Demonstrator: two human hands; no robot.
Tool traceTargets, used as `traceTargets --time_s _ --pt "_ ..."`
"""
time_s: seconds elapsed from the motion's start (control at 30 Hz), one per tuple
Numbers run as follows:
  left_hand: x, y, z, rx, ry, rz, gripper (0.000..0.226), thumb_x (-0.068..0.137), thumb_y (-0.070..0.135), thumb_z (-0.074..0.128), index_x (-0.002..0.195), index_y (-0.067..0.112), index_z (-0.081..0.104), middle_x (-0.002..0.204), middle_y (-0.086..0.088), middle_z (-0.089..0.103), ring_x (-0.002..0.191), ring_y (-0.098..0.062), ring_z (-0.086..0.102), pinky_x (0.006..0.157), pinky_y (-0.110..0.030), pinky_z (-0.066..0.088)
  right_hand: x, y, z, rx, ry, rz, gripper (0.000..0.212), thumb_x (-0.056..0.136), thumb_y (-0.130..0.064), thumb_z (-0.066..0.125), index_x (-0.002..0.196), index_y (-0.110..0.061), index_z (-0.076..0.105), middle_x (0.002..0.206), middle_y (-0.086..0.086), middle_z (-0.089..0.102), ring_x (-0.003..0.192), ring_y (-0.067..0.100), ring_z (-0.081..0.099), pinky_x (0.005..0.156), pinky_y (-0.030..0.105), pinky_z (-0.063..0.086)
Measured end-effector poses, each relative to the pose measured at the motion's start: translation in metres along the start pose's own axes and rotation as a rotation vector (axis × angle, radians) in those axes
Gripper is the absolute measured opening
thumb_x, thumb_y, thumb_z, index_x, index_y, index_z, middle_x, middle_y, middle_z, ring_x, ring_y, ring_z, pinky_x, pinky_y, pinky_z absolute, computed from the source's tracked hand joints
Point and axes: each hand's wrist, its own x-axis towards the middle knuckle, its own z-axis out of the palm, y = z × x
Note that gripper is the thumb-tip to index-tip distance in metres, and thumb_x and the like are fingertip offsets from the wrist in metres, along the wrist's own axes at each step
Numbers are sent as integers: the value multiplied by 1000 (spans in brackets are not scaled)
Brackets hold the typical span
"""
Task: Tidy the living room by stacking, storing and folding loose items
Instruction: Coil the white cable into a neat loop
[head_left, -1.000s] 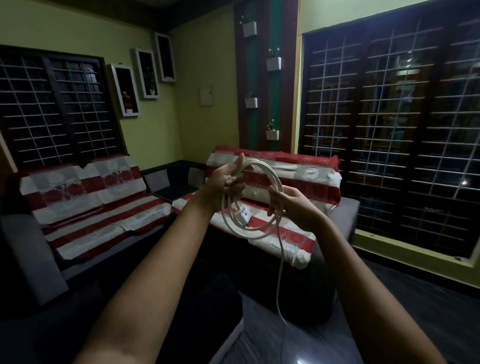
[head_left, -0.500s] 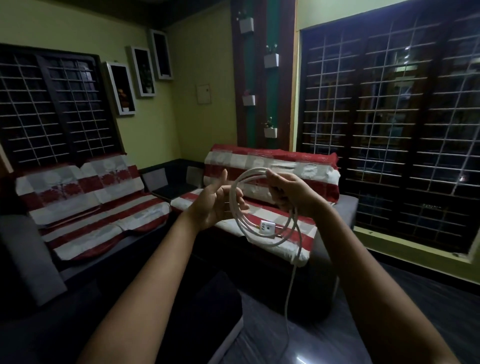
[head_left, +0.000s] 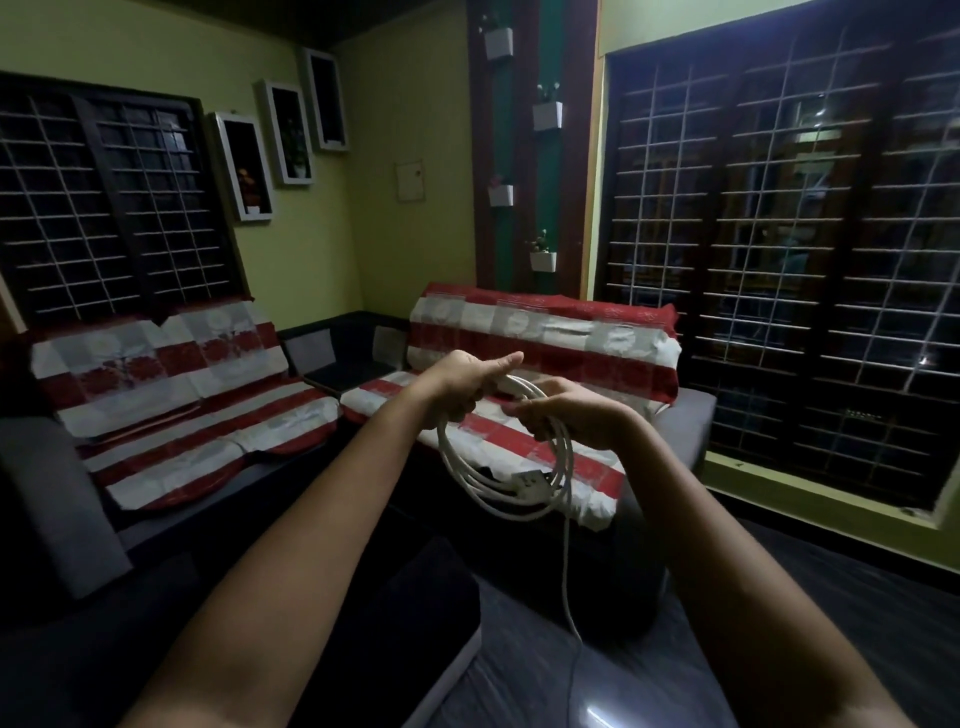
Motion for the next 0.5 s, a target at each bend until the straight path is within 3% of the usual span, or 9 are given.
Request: traceTargets --time_s 0.1,0.2,0.27,0.4,0.5 --pt "1 4 -4 -35 6 24 40 85 49 64 63 17 56 48 9 34 40 -6 23 40 -20 18 -2 20 0 128 15 -4 24 81 -29 71 85 -8 59 69 3 57 62 15 55 63 26 50" --pt "4 9 -8 -96 57 27 42 86 47 64 58 20 47 45 10 32 38 -6 21 38 -18 16 -5 37 1 190 70 23 22 81 -32 70 80 -12 60 69 2 55 60 13 52 57 21 48" --pt "7 8 -9 -126 100 21 47 86 47 64 54 21 42 45 10 31 37 -6 20 37 -18 15 -6 46 0 220 116 37 27 81 -34 71 87 -11 59 76 2 55 62 10 52 56 19 47" --pt "13 5 -9 -206 187 13 48 87 47 63 54 19 42 47 7 30 37 -7 19 38 -17 14 -10 59 3 279 106 106 54 73 -42 73 113 -14 50 99 4 66 86 17 63 88 37 48" --pt "16 -1 -7 -309 248 4 48 87 46 63 55 18 41 44 7 29 33 -6 18 39 -17 12 -10 64 9 435 133 15 55 70 -34 78 112 -14 49 93 4 68 86 19 67 88 42 51"
